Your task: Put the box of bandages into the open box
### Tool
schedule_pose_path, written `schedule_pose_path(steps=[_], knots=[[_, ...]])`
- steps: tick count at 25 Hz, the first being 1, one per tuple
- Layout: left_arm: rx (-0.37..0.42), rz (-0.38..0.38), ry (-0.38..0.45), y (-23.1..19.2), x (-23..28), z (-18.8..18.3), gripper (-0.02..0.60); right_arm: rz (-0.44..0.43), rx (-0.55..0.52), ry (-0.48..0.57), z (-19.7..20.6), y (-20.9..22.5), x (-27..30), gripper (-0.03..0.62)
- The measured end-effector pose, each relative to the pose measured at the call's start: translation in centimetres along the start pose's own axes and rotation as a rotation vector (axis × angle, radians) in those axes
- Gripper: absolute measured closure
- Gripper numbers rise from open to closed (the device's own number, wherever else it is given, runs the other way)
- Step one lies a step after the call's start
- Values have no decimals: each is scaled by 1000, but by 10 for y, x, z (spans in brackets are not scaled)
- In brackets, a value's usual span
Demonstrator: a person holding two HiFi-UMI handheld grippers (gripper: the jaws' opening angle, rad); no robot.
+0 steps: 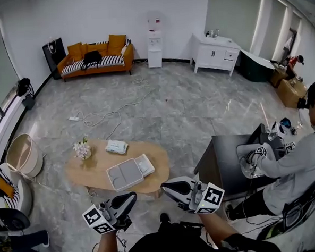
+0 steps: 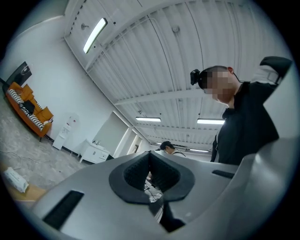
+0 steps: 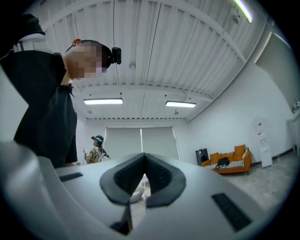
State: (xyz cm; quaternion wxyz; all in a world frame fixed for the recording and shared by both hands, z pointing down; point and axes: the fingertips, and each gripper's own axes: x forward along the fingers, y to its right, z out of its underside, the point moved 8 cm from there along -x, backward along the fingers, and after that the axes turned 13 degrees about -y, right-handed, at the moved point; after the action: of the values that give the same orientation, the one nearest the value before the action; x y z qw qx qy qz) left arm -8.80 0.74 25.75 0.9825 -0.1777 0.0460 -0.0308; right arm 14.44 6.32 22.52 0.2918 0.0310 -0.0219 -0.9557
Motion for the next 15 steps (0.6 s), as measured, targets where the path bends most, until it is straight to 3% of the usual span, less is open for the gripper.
schedule_pose_path(steps=[7, 11, 15], knots=[[5, 8, -57, 71, -69, 41, 566, -15, 85, -5, 15, -104, 4, 583], [-1, -3, -54, 102, -96, 55, 566, 4, 146, -35, 25, -142, 1, 583], [11, -4, -39, 124, -113, 52, 566, -31, 156, -17, 18, -164, 3, 583]])
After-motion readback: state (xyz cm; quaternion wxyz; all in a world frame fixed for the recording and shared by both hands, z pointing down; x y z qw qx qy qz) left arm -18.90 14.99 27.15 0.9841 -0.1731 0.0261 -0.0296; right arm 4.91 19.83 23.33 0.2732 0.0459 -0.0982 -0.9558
